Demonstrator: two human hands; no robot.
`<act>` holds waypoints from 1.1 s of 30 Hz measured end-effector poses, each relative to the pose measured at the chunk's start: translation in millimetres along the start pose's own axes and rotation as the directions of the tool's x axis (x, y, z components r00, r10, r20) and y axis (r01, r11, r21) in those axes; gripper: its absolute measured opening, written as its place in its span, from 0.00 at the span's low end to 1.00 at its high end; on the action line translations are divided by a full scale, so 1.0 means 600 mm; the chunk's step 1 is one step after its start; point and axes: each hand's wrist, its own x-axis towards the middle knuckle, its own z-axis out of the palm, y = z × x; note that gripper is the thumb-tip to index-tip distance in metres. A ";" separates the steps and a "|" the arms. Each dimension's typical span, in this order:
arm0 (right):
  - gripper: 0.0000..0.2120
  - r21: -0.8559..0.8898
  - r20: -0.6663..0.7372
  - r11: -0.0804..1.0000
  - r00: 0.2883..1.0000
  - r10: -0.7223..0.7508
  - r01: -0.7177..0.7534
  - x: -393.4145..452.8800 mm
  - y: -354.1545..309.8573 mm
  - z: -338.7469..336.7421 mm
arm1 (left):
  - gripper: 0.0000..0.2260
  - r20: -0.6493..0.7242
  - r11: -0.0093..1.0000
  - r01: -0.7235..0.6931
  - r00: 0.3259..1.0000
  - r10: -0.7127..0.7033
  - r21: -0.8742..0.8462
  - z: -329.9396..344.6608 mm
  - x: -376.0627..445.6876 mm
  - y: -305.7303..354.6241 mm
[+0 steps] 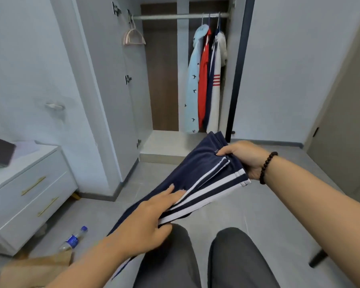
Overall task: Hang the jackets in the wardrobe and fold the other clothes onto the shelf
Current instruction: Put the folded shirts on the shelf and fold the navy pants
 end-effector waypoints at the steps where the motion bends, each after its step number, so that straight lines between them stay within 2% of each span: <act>1: 0.04 -0.033 -0.008 0.999 0.999 0.040 -0.041 -0.005 0.028 -0.023 | 0.39 0.094 0.999 -0.013 0.995 0.015 -0.030 0.027 0.001 0.012; 3: 0.06 -0.158 -0.027 0.984 0.996 0.082 -0.085 -0.017 0.082 -0.067 | 0.38 0.268 0.998 -0.041 0.962 0.052 -0.047 0.088 0.004 0.034; 5: 0.10 -0.275 -0.052 0.956 0.995 0.090 -0.101 -0.035 0.127 -0.111 | 0.35 0.382 0.998 -0.066 0.922 0.062 -0.003 0.146 0.011 0.052; 10: 0.13 -0.298 -0.183 0.931 0.970 0.162 -0.212 -0.099 0.188 -0.238 | 0.35 0.507 0.993 -0.092 0.854 0.118 -0.076 0.247 0.047 0.132; 13: 0.15 -0.279 -0.254 0.926 0.949 0.185 -0.255 -0.142 0.198 -0.303 | 0.34 0.564 0.982 0.006 0.819 0.104 -0.190 0.292 0.071 0.177; 16: 0.19 -0.280 -0.305 0.923 0.936 0.174 -0.263 -0.170 0.204 -0.337 | 0.27 0.655 0.903 0.224 0.751 0.081 -0.368 0.309 0.102 0.185; 17: 0.20 -0.285 -0.314 0.922 0.935 0.167 -0.261 -0.174 0.205 -0.341 | 0.25 0.654 0.843 0.312 0.754 0.061 -0.438 0.306 0.113 0.179; 19: 0.21 -0.301 -0.336 0.917 0.929 0.155 -0.262 -0.175 0.202 -0.344 | 0.17 0.550 0.764 0.398 0.832 -0.068 -0.508 0.296 0.130 0.151; 21: 0.21 -0.325 -0.378 0.904 0.915 0.145 -0.277 -0.168 0.193 -0.344 | 0.14 0.355 0.804 0.403 0.899 -0.257 -0.437 0.275 0.137 0.100; 23: 0.20 -0.354 -0.409 0.889 0.903 0.131 -0.289 -0.157 0.179 -0.342 | 0.16 0.175 0.856 0.450 0.892 -0.416 -0.254 0.243 0.133 0.038; 24: 0.20 -0.376 -0.413 0.879 0.902 0.124 -0.293 -0.150 0.171 -0.338 | 0.18 0.099 0.860 0.490 0.871 -0.480 -0.144 0.224 0.127 0.008; 26: 0.20 -0.428 -0.403 0.856 0.909 0.106 -0.290 -0.134 0.151 -0.319 | 0.22 0.033 0.784 0.620 0.785 -0.619 -0.040 0.185 0.105 -0.052; 28: 0.21 -0.472 -0.381 0.840 0.921 0.081 -0.269 -0.115 0.131 -0.288 | 0.22 0.095 0.616 0.774 0.631 -0.770 -0.145 0.151 0.074 -0.094; 30: 0.24 -0.544 -0.346 0.803 0.937 0.049 -0.243 -0.093 0.117 -0.247 | 0.17 0.223 0.416 0.860 0.486 -0.845 -0.296 0.126 0.032 -0.119; 33: 0.26 -0.656 -0.271 0.729 0.962 0.012 -0.194 -0.056 0.110 -0.171 | 0.13 0.335 0.252 0.873 0.406 -0.850 -0.419 0.105 -0.022 -0.144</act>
